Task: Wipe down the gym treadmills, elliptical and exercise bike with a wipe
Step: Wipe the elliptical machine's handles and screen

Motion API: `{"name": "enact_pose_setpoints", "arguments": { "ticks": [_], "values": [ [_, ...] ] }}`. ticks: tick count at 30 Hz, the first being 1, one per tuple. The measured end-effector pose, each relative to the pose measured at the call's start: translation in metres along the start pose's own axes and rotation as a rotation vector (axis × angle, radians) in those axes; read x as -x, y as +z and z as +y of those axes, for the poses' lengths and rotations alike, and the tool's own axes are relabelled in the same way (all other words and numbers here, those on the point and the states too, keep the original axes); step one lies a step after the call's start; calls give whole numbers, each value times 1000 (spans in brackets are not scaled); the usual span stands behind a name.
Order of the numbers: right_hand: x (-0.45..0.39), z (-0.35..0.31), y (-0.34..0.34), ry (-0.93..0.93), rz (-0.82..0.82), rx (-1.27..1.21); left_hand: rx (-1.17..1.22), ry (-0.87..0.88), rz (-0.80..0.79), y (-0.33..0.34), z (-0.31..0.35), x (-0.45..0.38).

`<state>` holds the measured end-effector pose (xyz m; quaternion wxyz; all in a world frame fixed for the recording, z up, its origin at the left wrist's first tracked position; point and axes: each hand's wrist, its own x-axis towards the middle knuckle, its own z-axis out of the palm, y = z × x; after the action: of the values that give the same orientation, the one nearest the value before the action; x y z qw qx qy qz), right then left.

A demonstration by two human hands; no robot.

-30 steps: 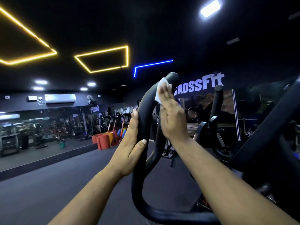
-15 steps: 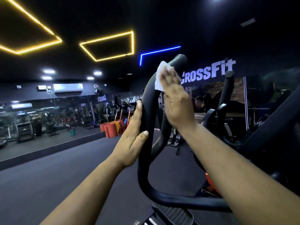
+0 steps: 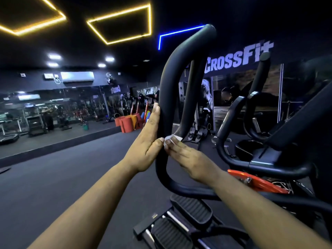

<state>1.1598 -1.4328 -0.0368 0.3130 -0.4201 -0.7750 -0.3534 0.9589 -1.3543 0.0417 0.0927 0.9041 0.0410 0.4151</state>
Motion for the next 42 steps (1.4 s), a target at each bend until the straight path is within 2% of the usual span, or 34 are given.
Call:
{"name": "enact_pose_setpoints", "arguments": {
  "ticks": [5, 10, 15, 18, 21, 23, 25, 28, 32, 34, 36, 39, 41, 42],
  "values": [
    [-17, 16, -20, 164, 186, 46, -12, -62, -21, 6, -6, 6],
    [2, 7, 23, 242, 67, 125, 4, -72, 5, 12, -4, 5],
    [23, 2, 17, 242, 128, 42, 13, -81, 2, 14, -7, 6],
    [-2, 17, -19, 238, 323, 32, 12, -69, 40, 14, -2, -5],
    [-53, 42, -64, 354, 607, 23, 40, -71, 116, 11, 10, -27],
    [-83, 57, -89, 428, 739, 37, 59, -65, 165, 8, 17, -45],
    [-103, 68, -96, 487, 782, 36, 82, -68, 210, 8, 19, -58],
    [-112, 68, -78, 594, 718, -22, 97, -78, 254, 13, 18, -62],
    [-97, 51, -49, 629, 705, -111, 109, -94, 292, 21, 15, -61],
    [-92, 48, -51, 669, 779, -146, 114, -84, 303, 22, 13, -62],
    [-87, 54, -66, 695, 934, -133, 112, -80, 298, 23, 12, -62],
    [-85, 75, -103, 693, 1136, -5, 113, -80, 300, 24, 12, -62],
    [-92, 85, -114, 688, 1149, 76, 115, -84, 307, 25, 12, -62],
    [-96, 83, -109, 673, 1083, 80, 114, -91, 311, 26, 12, -62]
  ]
}}
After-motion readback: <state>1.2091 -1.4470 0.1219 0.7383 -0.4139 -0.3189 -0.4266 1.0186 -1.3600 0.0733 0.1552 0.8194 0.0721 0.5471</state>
